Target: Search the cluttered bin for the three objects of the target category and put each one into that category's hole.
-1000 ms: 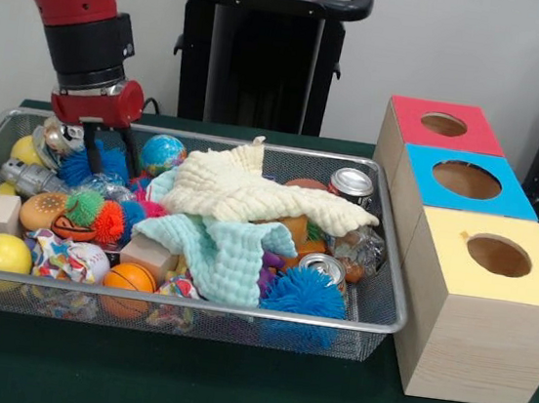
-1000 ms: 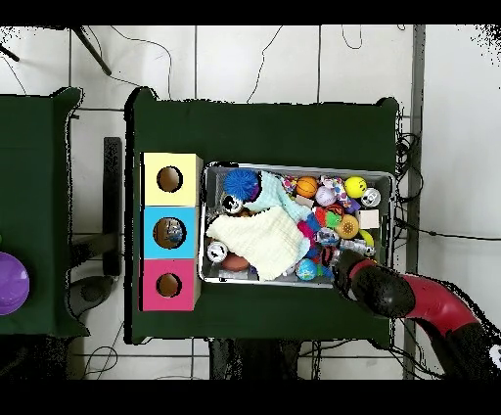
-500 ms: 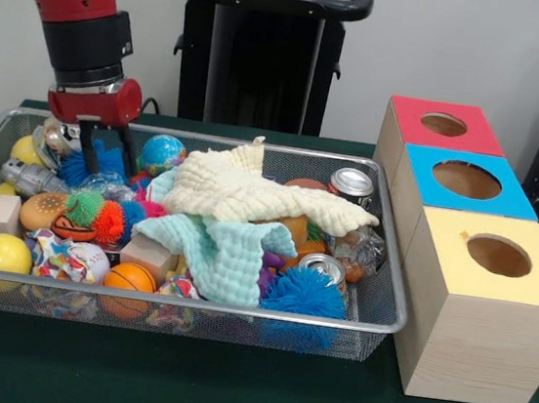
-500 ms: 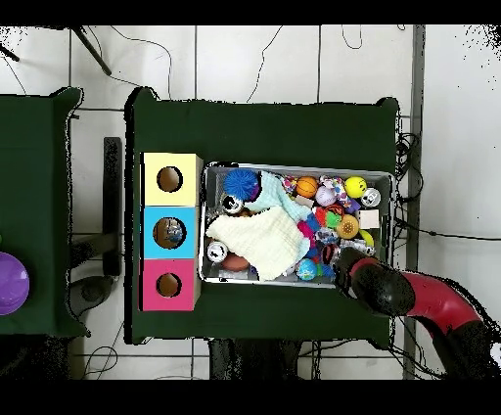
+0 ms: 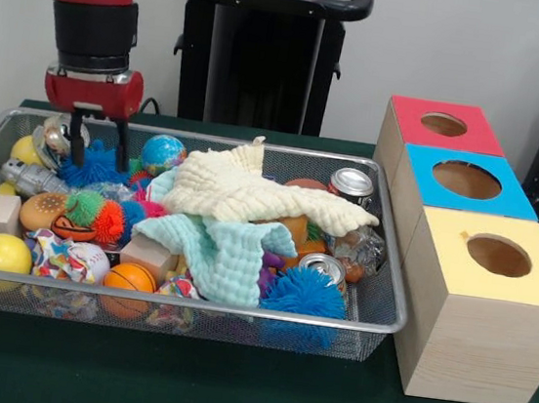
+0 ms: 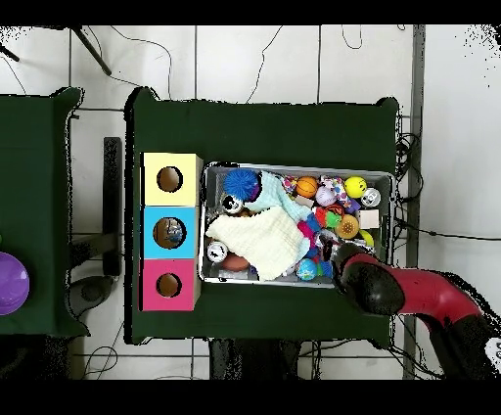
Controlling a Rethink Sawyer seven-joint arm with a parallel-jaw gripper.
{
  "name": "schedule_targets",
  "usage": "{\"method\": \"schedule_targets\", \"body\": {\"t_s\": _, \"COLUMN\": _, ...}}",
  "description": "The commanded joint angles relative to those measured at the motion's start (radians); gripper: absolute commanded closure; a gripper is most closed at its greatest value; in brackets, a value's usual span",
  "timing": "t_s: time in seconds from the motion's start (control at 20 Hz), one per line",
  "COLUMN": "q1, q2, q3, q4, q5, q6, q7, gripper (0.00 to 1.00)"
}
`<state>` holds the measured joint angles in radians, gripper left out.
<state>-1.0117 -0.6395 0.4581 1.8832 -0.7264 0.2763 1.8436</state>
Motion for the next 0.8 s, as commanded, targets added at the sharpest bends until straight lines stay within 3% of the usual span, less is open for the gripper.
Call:
{"method": "schedule_targets", "body": {"t_s": 0.05, "q1": 0.105, "q2": -0.095, "q3": -0.197, "q4": -0.088, "q5": -0.075, "q6": -0.143, "q7": 0.154, "gripper": 0.0}}
{"method": "schedule_targets", "body": {"t_s": 0.25, "q1": 0.057, "q2": -0.064, "q3": -0.149, "q4": -0.095, "q5": -0.06, "q6": -0.171, "q7": 0.074, "gripper": 0.0}}
{"method": "schedule_targets", "body": {"t_s": 0.35, "q1": -0.007, "q2": -0.034, "q3": -0.064, "q4": -0.09, "q5": -0.052, "q6": -0.136, "q7": -0.001, "gripper": 0.0}}
{"method": "schedule_targets", "body": {"t_s": 0.4, "q1": -0.072, "q2": 0.0, "q3": 0.027, "q4": -0.082, "q5": -0.051, "q6": -0.094, "q7": -0.082, "gripper": 0.0}}
{"method": "schedule_targets", "body": {"t_s": 0.6, "q1": -0.202, "q2": 0.131, "q3": 0.242, "q4": -0.106, "q5": -0.121, "q6": 0.02, "q7": -0.359, "gripper": 0.0}}
{"method": "schedule_targets", "body": {"t_s": 0.8, "q1": -0.293, "q2": 0.287, "q3": 0.377, "q4": -0.167, "q5": -0.146, "q6": 0.179, "q7": -0.634, "gripper": 0.0}}
